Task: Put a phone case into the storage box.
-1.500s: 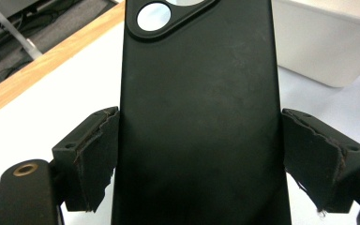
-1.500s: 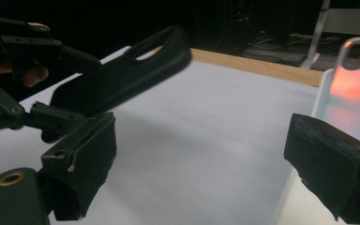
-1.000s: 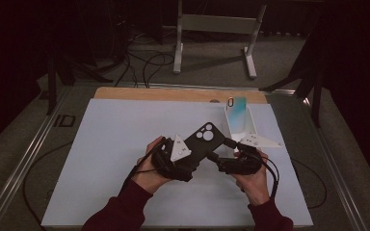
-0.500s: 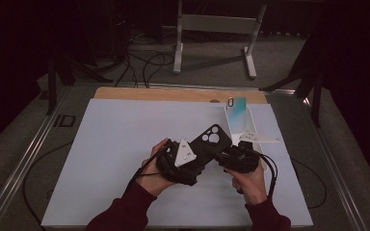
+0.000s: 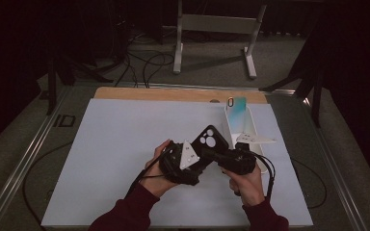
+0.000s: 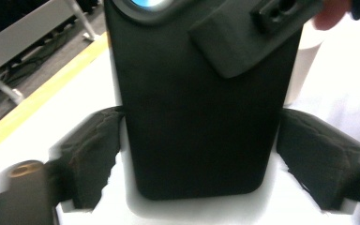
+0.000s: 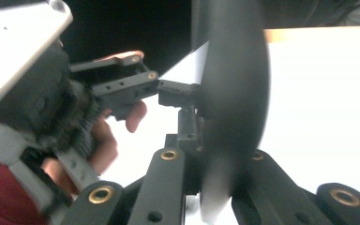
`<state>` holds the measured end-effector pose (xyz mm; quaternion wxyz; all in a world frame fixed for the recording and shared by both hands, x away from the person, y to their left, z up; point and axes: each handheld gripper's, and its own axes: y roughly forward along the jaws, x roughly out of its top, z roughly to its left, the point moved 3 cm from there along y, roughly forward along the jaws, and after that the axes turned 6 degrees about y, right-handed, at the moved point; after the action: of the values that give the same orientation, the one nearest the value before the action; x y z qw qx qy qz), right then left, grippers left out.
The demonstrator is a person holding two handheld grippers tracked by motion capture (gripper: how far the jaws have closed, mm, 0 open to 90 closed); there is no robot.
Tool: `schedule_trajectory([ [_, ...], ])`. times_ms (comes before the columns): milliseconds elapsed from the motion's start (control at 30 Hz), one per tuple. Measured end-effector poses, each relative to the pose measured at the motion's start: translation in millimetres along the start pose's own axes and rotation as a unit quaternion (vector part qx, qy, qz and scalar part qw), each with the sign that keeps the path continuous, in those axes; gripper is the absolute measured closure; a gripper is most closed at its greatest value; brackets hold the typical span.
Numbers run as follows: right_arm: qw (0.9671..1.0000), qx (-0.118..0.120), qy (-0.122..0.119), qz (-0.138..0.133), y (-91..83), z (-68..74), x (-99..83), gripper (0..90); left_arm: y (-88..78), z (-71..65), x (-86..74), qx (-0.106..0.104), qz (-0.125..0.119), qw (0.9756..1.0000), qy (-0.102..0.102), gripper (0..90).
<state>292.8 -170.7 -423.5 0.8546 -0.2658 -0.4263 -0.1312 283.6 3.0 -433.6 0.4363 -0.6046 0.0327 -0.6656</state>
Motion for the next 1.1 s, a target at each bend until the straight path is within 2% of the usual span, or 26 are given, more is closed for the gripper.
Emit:
schedule_trajectory([
  [100,1.0000,-0.001,-0.007,0.000,-2.3,1.3,0.3,86.2,-0.2,1.6,-1.6,-0.006,0.002,1.0000,-0.004,19.7],
  [333,0.9998,0.002,-0.019,-0.003,-7.1,1.5,2.7,86.2,-4.6,9.1,-3.6,-0.049,-0.018,0.9982,-0.031,12.7],
  [433,0.9997,0.005,-0.022,-0.005,-8.1,1.6,2.9,86.2,-4.6,9.1,-3.6,-0.049,-0.018,0.9982,-0.031,11.8],
  [467,0.9997,0.005,-0.022,-0.005,-8.1,1.6,2.9,86.2,-6.4,14.1,-6.0,-0.074,-0.024,0.9961,-0.041,11.8],
  [500,0.9995,0.019,-0.022,-0.009,-12.0,1.9,4.0,86.2,-6.5,14.9,-6.8,-0.080,-0.024,0.9956,-0.042,8.7],
  [567,0.9992,0.029,-0.025,-0.009,-13.9,2.8,4.4,86.2,-6.8,16.1,-8.2,-0.092,-0.026,0.9944,-0.044,7.6],
  [633,0.9991,0.033,-0.027,-0.009,-14.6,3.5,4.4,86.2,-6.9,16.3,-9.1,-0.098,-0.028,0.9938,-0.045,8.0],
  [700,0.9983,0.048,-0.034,-0.006,-15.7,5.7,4.3,86.2,-7.0,16.6,-9.8,-0.105,-0.032,0.9928,-0.048,9.9],
  [800,0.9974,0.057,-0.045,0.001,-15.9,9.8,3.5,86.2,-7.4,17.1,-10.5,-0.119,-0.039,0.9908,-0.052,14.9],
  [833,0.9971,0.060,-0.047,0.002,-15.7,10.7,3.4,86.3,-7.6,16.4,-10.7,-0.131,-0.043,0.9892,-0.051,15.8],
  [900,0.9961,0.071,-0.052,0.006,-15.5,13.1,3.6,86.3,-7.9,15.0,-10.6,-0.141,-0.045,0.9877,-0.050,18.6],
  [1000,0.9933,0.090,-0.070,0.016,-14.8,17.6,3.0,86.4,-8.9,12.2,-9.7,-0.160,-0.053,0.9846,-0.046,23.4],
  [1067,0.9923,0.093,-0.079,0.020,-14.4,19.8,3.0,86.4,-10.4,11.1,-9.4,-0.178,-0.061,0.9811,-0.045,29.7],
  [1100,0.9918,0.097,-0.080,0.021,-14.8,19.7,3.1,86.5,-10.9,10.7,-9.1,-0.182,-0.062,0.9804,-0.044,33.5],
])
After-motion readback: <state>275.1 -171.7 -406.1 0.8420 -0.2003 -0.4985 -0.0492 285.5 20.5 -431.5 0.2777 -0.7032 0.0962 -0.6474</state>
